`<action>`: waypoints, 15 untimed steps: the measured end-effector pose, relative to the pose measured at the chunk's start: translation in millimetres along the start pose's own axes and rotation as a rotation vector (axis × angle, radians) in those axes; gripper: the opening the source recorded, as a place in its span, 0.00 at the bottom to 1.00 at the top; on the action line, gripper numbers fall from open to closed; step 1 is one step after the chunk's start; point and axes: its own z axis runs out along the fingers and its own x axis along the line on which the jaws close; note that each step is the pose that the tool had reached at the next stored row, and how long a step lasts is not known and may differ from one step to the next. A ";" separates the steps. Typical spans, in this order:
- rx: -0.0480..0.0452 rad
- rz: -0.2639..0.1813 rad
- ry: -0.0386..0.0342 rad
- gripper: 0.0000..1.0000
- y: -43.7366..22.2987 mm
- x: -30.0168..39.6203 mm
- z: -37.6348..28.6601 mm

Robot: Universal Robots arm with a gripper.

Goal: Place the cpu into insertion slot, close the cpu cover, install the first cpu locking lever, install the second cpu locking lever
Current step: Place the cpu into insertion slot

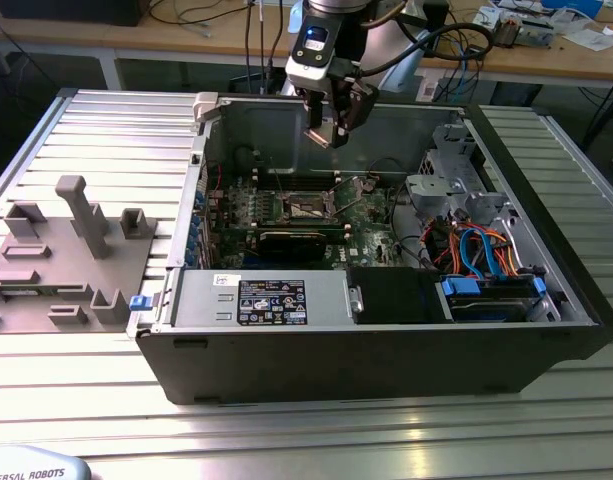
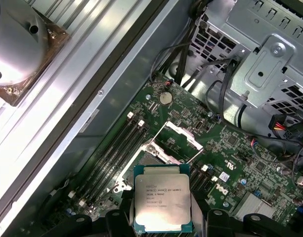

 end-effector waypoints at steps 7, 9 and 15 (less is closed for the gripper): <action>0.0000 0.006 -0.0004 0.54 0.0 0.0 0.1; -0.0001 0.008 -0.0005 0.54 0.0 0.0 0.2; -0.0001 0.011 -0.0008 0.54 0.0 0.0 0.2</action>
